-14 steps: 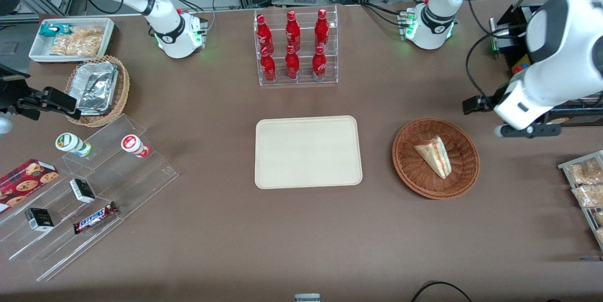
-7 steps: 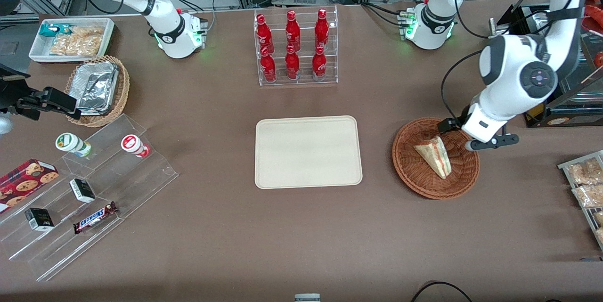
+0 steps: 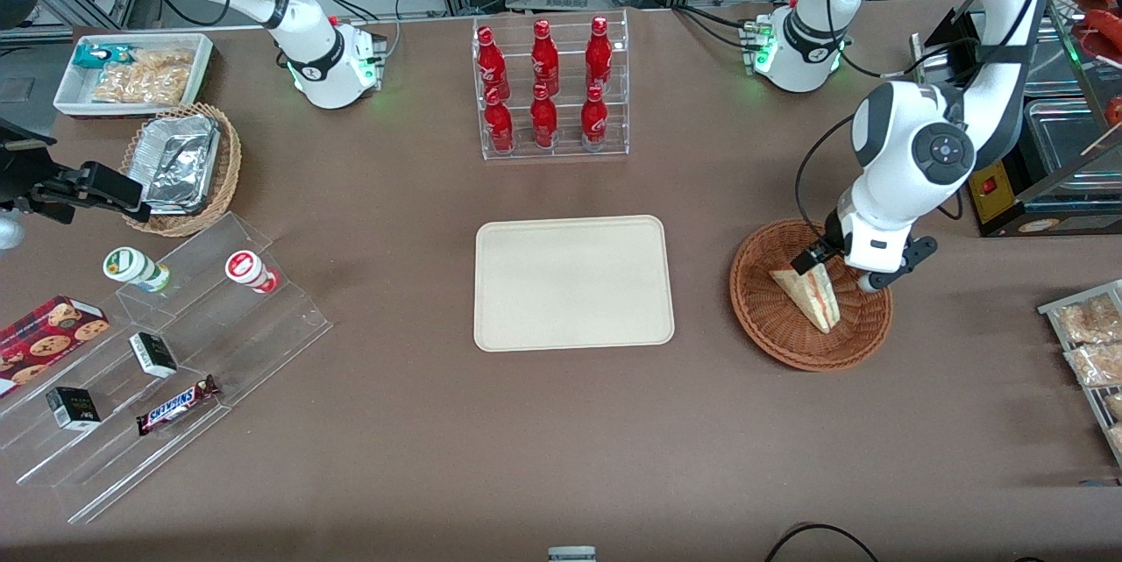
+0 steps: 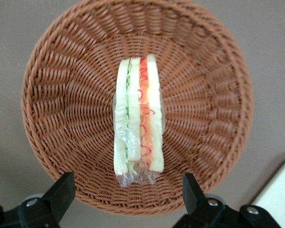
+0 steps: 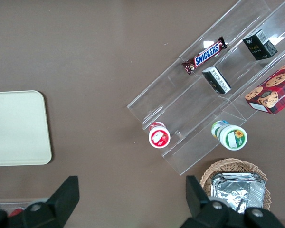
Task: Place sandwich from basket to tray
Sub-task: 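Lower the left gripper and close it on the wrapped sandwich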
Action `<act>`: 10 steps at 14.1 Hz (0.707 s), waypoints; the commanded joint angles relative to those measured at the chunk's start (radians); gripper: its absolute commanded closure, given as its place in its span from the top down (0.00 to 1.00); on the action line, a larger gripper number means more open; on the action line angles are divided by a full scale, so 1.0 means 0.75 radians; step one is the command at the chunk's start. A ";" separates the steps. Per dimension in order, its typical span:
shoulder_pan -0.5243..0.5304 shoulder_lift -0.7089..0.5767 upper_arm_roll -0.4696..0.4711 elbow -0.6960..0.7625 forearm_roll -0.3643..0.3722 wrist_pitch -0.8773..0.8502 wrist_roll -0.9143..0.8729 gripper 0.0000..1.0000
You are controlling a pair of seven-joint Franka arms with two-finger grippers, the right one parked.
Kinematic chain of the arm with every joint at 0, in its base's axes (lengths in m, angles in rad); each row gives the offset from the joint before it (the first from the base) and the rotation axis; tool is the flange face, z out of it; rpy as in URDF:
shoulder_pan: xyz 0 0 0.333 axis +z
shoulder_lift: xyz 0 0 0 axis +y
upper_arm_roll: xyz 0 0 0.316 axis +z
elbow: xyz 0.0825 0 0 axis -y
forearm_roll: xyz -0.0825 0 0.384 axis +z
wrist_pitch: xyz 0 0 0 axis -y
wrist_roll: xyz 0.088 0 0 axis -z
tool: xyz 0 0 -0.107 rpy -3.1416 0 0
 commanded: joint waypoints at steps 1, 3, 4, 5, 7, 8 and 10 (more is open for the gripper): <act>0.001 0.075 0.004 0.003 0.016 0.097 -0.054 1.00; 0.004 0.136 0.004 0.007 0.016 0.172 -0.101 1.00; 0.004 0.160 0.004 0.003 0.014 0.219 -0.103 1.00; 0.006 0.183 0.004 0.005 0.006 0.232 -0.109 0.91; 0.006 0.189 0.006 0.007 0.004 0.232 -0.181 0.25; 0.006 0.185 0.006 0.011 0.012 0.222 -0.175 0.10; 0.006 0.155 0.010 0.017 0.023 0.165 -0.112 0.07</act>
